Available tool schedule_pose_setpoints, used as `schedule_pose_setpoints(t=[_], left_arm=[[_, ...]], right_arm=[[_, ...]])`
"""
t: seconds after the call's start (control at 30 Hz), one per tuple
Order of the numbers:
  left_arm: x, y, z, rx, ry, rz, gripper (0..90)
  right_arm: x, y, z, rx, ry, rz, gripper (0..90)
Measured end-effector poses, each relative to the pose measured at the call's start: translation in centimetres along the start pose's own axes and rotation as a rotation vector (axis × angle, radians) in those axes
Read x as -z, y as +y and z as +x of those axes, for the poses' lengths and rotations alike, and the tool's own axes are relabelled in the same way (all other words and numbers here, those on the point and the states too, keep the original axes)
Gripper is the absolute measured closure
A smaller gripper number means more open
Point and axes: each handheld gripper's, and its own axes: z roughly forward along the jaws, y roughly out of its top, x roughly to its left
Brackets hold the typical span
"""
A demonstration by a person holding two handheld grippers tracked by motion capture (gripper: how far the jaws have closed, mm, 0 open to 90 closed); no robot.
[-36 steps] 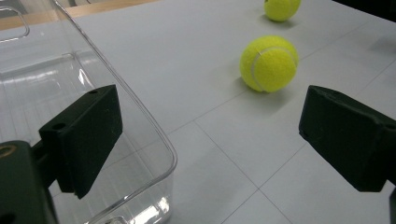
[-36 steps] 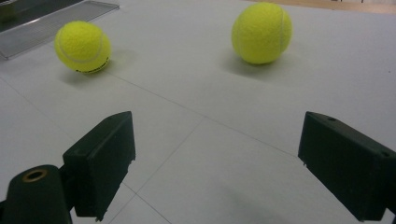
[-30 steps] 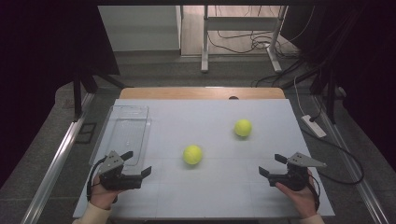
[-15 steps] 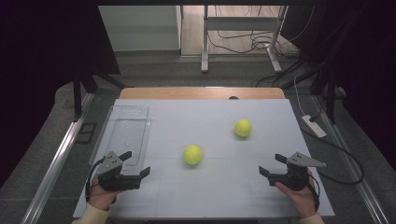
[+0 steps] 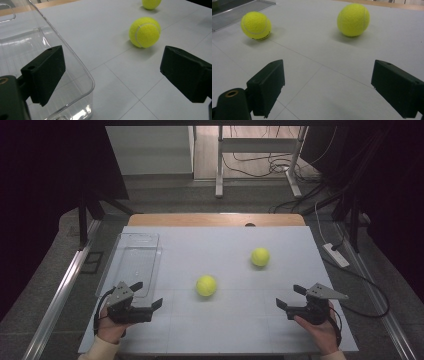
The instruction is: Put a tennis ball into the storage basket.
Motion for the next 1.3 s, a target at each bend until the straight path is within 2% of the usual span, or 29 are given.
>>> schedule_pose_setpoints(t=[1.3], left_arm=[[-1.4, 2.4, -1.0, -0.024, -0.045, 0.023, 6.4]], right_arm=[[0.1, -0.3, 0.1, 0.007, -0.015, 0.012, 12.4]])
